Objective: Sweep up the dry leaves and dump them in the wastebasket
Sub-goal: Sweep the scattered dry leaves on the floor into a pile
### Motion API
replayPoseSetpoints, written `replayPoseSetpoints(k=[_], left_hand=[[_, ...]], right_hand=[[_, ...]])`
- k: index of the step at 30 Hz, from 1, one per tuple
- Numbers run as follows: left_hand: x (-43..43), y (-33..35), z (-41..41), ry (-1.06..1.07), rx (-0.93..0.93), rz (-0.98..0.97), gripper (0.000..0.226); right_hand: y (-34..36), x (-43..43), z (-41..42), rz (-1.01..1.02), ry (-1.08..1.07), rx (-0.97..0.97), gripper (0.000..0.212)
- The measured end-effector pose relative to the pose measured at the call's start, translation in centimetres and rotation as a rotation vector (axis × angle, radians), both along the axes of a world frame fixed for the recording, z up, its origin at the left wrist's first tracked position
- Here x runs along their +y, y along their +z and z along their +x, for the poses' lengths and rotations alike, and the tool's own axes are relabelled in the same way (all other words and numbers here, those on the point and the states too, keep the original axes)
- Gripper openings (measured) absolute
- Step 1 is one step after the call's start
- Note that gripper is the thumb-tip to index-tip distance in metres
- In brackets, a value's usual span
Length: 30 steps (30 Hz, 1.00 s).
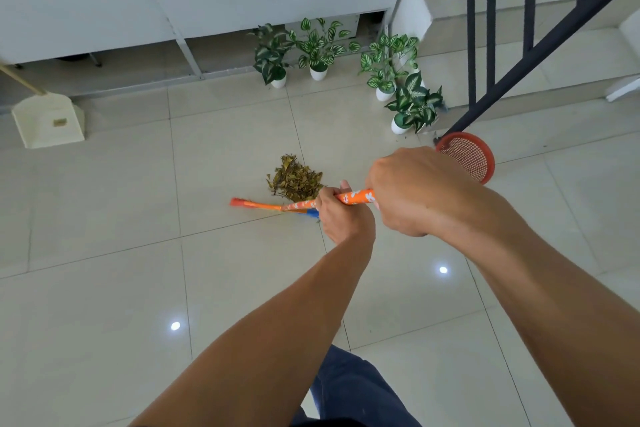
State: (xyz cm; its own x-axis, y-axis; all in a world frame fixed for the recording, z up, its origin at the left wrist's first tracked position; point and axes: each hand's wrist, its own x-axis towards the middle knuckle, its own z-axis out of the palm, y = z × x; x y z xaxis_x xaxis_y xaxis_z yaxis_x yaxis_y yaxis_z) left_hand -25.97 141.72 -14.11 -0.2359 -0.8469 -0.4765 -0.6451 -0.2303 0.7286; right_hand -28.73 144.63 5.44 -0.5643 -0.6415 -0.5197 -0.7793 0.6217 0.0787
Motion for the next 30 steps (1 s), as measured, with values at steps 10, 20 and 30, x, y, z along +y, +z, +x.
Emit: replayPoseSetpoints(k=[10,20,30], left_hand=[[-6.7,1.6,5.0,-0.047,-0.056,-0.046,0.012],[-26.4,-1.2,11.6,-0.317,-0.161,-0.085,0.011],[-47.1,3.1,17.3,-0.567,-0.09,-0.128,0.016]], right_hand=[[2.1,-6.0,3.3,-0.043,0.04,-0.072,0.026],[2.0,-23.6,9.7,-0.123,-0.015,-0.068,0.028],[2.0,-38.5,12.0,-0.63,-0.165,-0.521,0.013]])
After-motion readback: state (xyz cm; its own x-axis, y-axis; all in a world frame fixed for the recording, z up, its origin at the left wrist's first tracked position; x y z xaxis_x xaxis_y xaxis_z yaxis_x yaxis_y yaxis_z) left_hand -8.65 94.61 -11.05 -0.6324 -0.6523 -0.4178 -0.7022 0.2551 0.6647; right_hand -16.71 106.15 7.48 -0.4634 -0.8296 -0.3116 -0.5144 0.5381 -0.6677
